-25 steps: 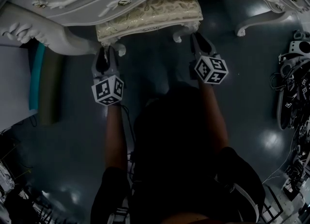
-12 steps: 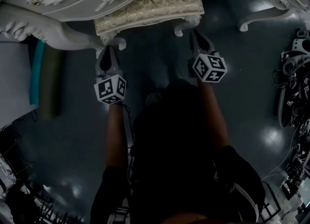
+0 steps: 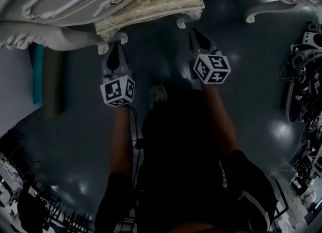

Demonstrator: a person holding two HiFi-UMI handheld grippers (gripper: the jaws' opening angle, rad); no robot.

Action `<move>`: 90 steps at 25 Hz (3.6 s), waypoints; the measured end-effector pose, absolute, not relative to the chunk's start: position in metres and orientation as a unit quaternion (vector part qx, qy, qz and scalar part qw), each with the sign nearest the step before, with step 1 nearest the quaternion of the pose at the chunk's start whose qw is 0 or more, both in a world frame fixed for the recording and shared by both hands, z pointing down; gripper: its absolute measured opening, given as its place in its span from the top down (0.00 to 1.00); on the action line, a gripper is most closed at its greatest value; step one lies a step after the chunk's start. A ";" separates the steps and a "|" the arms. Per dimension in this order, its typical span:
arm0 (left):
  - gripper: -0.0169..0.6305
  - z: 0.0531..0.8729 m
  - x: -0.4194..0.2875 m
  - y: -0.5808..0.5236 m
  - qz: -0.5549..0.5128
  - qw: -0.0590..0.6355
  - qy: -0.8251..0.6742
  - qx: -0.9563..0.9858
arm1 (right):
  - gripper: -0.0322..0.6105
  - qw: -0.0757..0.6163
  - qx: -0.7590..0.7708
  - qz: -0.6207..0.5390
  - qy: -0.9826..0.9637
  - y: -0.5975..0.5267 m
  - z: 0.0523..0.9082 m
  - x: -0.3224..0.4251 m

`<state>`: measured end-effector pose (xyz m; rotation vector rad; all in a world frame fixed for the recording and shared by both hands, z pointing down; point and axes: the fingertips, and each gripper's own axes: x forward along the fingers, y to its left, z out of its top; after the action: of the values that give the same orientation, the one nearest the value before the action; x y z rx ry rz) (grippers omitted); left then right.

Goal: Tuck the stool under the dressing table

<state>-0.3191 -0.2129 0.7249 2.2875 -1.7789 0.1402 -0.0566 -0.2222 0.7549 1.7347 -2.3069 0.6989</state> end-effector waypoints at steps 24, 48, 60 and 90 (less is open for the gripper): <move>0.96 0.457 -0.288 -0.160 0.096 0.193 -0.603 0.769 | 0.95 0.148 0.548 0.321 -0.758 -0.158 0.510 -0.080; 0.96 0.228 -0.208 -0.141 0.083 0.194 -0.619 0.756 | 0.95 0.155 0.500 0.299 -0.798 -0.146 0.279 -0.067; 0.96 0.163 -0.212 -0.110 0.087 0.188 -0.619 0.758 | 0.95 0.137 0.515 0.278 -0.799 -0.126 0.197 -0.071; 0.96 0.113 -0.209 -0.073 0.077 0.142 -0.580 0.798 | 0.95 0.107 0.511 0.231 -0.821 -0.082 0.129 -0.098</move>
<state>-0.2087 -0.0726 0.1131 2.3036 -1.6740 0.2233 -0.0977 -0.0824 0.1289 1.5050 -2.4159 0.6807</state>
